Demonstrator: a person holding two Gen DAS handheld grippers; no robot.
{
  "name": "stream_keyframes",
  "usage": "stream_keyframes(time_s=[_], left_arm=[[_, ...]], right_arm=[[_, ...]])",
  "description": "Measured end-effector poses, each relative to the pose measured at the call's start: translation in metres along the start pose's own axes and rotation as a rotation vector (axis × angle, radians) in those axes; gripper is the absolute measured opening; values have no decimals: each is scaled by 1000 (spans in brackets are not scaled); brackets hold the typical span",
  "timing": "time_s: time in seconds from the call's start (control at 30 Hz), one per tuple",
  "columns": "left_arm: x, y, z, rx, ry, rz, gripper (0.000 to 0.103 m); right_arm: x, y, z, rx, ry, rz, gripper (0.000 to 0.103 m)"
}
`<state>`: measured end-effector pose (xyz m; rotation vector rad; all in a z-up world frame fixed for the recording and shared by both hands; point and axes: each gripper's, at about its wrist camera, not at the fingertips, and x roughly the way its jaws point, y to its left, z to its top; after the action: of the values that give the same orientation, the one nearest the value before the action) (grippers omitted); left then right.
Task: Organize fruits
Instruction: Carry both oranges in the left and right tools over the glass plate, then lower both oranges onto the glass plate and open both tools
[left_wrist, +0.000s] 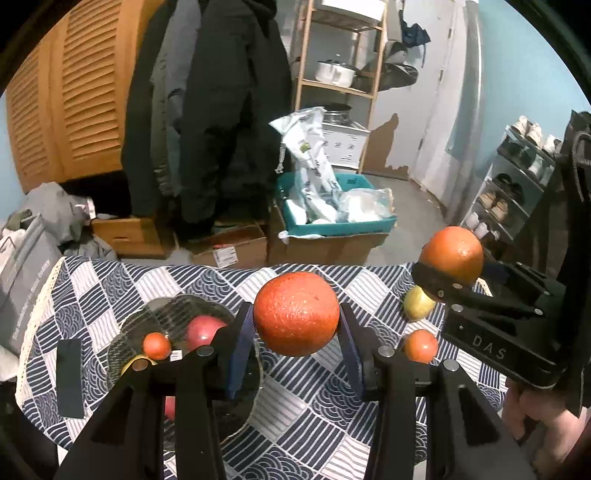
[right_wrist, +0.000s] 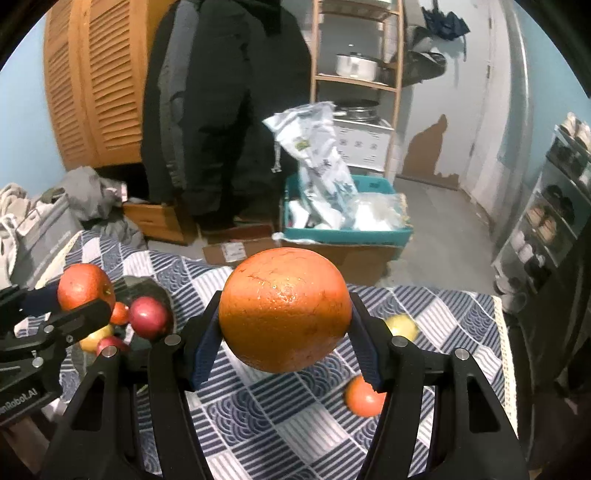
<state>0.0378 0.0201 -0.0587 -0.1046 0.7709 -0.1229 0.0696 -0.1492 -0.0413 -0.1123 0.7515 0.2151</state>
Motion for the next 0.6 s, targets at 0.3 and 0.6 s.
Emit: stream_keyframes(time_s=[0.3,0.6], left_arm=[[11,47,-8,-71,43,48,45],[31,95,-28,-135,108,110,45]], right_arm=[[20,43,7,-61,22,57,63],[57,84,2,-95,91,123,63]])
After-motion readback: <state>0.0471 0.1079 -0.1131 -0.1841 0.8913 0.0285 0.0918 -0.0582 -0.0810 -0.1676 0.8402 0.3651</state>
